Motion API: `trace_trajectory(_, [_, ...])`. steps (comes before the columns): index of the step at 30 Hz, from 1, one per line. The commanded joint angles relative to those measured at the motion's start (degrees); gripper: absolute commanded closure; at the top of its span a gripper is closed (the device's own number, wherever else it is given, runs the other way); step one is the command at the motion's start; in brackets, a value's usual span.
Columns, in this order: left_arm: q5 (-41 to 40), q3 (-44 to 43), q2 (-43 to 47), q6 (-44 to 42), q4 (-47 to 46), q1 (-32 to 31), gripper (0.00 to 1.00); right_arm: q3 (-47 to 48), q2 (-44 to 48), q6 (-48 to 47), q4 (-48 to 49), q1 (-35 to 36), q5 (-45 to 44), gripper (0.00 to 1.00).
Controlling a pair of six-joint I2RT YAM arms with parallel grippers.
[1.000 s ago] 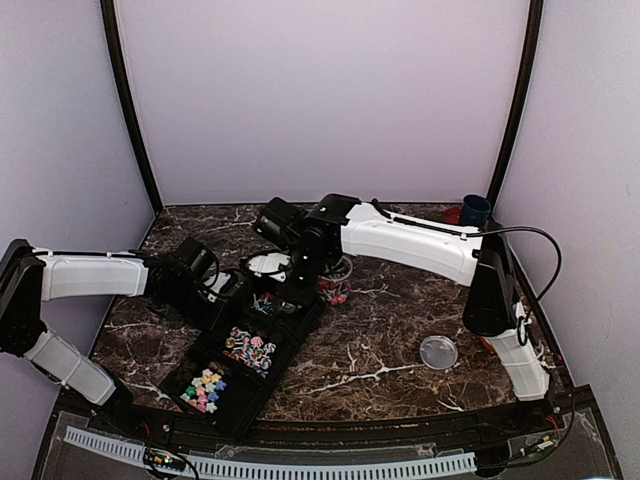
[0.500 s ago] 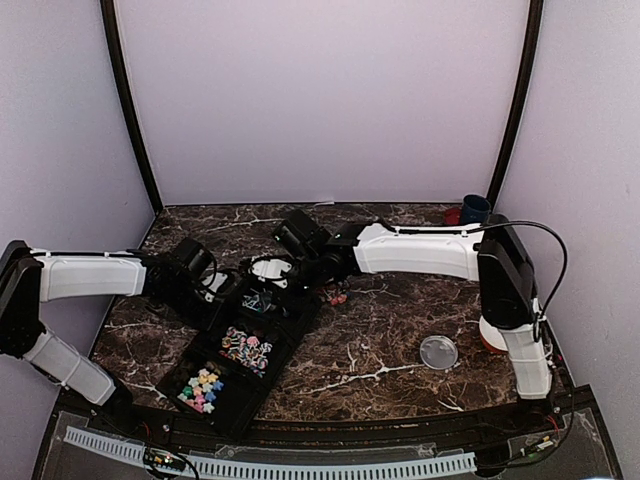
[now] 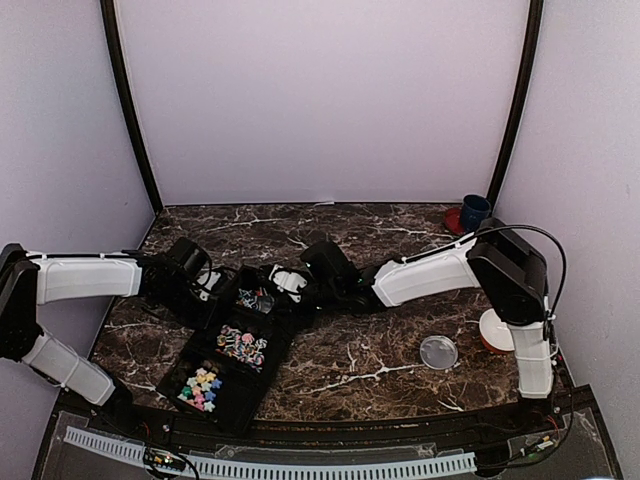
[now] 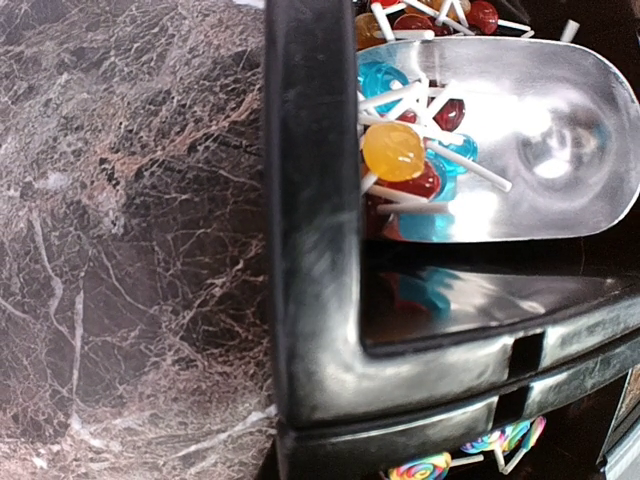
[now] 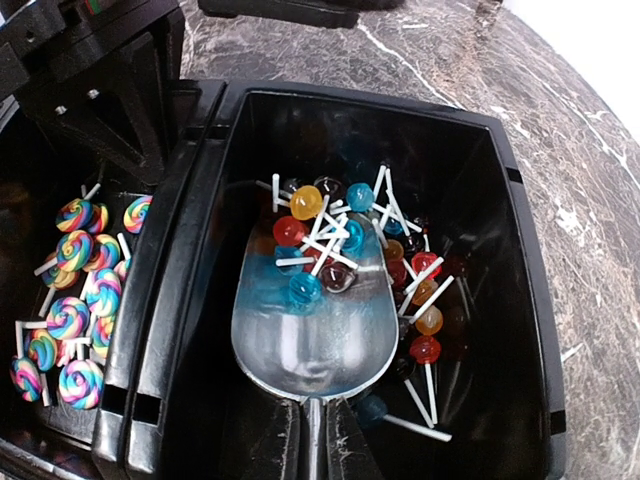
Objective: Pack the candies
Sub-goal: Scoop the fake candies from the storage box.
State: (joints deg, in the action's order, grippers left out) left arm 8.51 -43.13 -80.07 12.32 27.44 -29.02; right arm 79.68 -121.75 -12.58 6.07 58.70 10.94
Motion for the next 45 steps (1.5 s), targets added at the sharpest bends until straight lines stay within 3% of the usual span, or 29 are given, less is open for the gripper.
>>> trace_trajectory(1, [8.2,-1.0,3.4,-0.4,-3.5,-0.7,1.0,-6.9,-2.3,3.4,3.7,1.2,0.0,1.0])
trace_trajectory(13, [7.9,-0.8,3.3,-0.1,-3.5,-0.1,1.0,-19.9,3.0,4.5,24.0,1.1,-2.1,1.0])
trace_trajectory(25, [8.0,-0.7,3.6,0.2,-3.6,0.3,1.0,-24.2,4.1,4.4,34.0,1.0,-4.7,1.0])
trace_trajectory(34, [8.4,-0.7,4.1,0.0,-3.8,0.4,1.0,-21.6,2.0,4.4,32.9,1.1,-3.3,1.0])
trace_trajectory(45, [8.2,-0.5,4.5,0.2,-3.9,0.4,1.0,-25.2,1.8,5.5,43.4,1.1,-4.7,1.0])
